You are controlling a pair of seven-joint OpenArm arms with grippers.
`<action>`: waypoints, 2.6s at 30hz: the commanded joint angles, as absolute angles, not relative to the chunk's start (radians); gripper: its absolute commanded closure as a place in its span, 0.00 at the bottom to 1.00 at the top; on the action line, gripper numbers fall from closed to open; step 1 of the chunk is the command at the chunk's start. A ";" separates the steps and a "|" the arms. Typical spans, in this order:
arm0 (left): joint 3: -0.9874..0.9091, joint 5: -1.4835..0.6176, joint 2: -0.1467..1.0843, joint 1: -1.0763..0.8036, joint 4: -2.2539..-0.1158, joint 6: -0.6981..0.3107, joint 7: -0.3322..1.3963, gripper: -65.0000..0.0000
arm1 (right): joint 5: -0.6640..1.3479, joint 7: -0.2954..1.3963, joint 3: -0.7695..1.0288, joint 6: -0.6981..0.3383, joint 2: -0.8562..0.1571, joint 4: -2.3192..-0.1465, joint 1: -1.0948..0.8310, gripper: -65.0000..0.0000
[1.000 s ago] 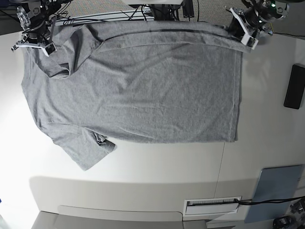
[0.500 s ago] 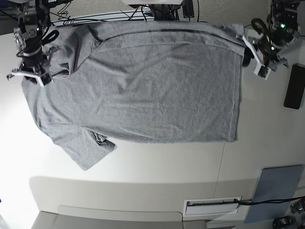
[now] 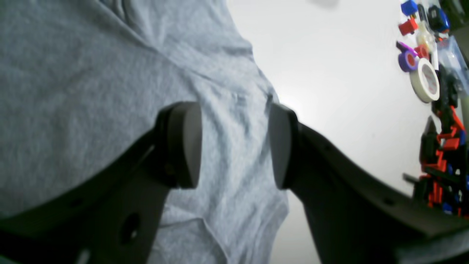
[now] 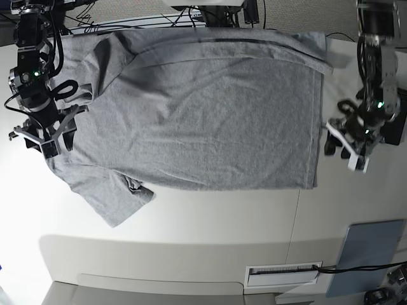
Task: Fold the T-shirt properly
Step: 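Move both grippers to the opposite side edge and grasp it, then lift the grasped edge and fold it over onto the first fold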
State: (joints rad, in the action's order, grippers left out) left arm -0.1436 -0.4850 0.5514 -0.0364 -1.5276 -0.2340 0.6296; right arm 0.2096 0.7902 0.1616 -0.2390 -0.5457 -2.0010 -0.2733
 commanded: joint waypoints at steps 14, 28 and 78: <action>-0.016 -0.376 0.421 0.509 -0.909 -0.206 0.588 0.55 | 0.208 0.820 0.171 -0.234 -0.565 -2.014 -0.247 0.55; -0.016 -0.400 0.398 0.522 -0.739 -0.378 0.573 0.55 | 0.209 0.827 0.171 -0.234 -0.565 -2.014 -0.247 0.55; -0.016 -0.332 0.374 0.501 -0.739 -0.390 0.558 1.00 | 0.084 0.495 -0.373 -0.320 -0.393 -0.441 0.817 0.55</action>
